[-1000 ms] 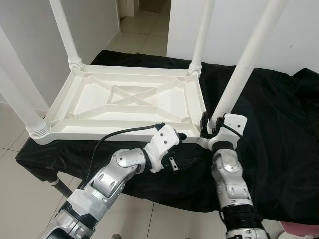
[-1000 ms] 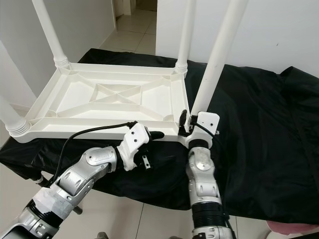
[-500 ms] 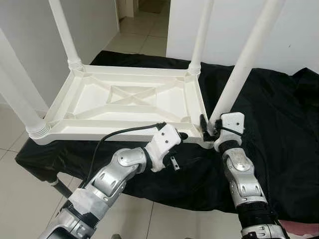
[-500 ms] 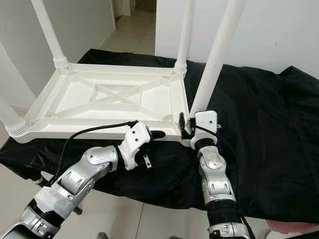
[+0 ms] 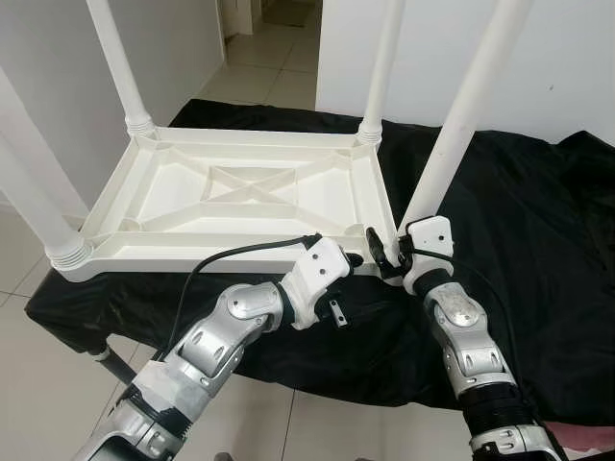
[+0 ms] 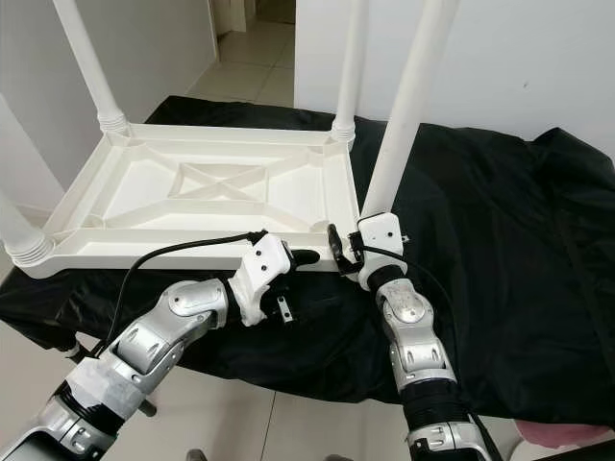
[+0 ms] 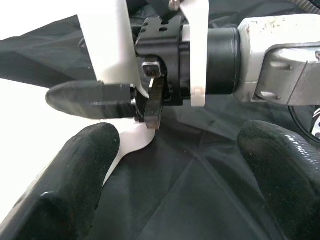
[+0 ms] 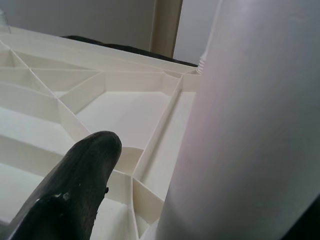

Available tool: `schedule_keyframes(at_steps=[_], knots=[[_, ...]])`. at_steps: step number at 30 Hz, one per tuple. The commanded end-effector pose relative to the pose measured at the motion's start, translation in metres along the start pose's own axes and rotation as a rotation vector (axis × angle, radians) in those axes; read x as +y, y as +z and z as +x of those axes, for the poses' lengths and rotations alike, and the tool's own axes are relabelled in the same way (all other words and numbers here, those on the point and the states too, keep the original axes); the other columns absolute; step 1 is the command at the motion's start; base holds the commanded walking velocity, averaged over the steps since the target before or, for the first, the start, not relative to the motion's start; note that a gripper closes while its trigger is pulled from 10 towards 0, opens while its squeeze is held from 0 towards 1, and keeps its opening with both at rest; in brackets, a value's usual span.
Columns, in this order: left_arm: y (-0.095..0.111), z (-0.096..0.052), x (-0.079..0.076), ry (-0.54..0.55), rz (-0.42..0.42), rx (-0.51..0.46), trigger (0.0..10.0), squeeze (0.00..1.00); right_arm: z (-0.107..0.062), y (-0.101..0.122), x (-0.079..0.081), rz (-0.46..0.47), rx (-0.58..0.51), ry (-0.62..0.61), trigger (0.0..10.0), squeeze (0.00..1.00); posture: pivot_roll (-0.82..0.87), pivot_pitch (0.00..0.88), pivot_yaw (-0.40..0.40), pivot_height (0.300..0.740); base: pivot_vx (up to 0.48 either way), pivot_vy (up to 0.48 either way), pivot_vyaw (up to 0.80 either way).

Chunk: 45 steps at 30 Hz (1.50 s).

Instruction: Building children table

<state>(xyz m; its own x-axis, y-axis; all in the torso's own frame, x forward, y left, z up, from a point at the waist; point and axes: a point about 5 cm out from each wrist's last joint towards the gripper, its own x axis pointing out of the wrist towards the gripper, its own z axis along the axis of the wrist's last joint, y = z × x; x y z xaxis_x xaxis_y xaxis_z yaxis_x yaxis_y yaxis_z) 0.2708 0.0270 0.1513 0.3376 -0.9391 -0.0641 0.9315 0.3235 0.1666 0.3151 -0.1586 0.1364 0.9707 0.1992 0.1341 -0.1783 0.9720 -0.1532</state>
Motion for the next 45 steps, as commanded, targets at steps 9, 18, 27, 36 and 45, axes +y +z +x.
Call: schedule_keyframes(at_steps=[9, 18, 27, 36, 45], knots=[[0.0, -0.002, -0.008, -0.113, 0.018, 0.009, 10.0, 0.0, -0.01, -0.004, -0.013, 0.089, -0.004, -0.111, 10.0, 0.0, -0.07, 0.0, -0.001, 0.74, 0.0, 0.0, 0.0], [-0.002, -0.002, -0.012, -0.131, 0.008, 0.013, 10.0, 0.0, -0.021, -0.003, -0.011, 0.089, -0.045, -0.071, 10.0, 0.0, -0.08, 0.0, 0.004, 0.74, 0.0, 0.0, 0.0], [-0.005, -0.008, -0.012, -0.118, 0.002, 0.025, 10.0, 0.0, -0.038, -0.001, -0.005, 0.124, -0.078, -0.127, 10.0, 0.0, -0.07, 0.0, -0.008, 0.74, 0.0, 0.0, 0.0], [-0.003, -0.031, 0.008, -0.016, -0.014, 0.034, 10.0, 0.0, -0.071, -0.01, 0.008, 0.186, -0.073, -0.165, 10.0, 0.0, -0.07, 0.0, -0.007, 0.74, 0.0, 0.0, 0.0], [-0.008, -0.056, 0.036, 0.109, 0.015, 0.083, 10.0, 0.0, -0.082, -0.019, 0.02, 0.17, -0.027, -0.062, 10.0, 0.0, -0.06, 0.0, -0.014, 0.74, 0.0, 0.0, 0.0]])
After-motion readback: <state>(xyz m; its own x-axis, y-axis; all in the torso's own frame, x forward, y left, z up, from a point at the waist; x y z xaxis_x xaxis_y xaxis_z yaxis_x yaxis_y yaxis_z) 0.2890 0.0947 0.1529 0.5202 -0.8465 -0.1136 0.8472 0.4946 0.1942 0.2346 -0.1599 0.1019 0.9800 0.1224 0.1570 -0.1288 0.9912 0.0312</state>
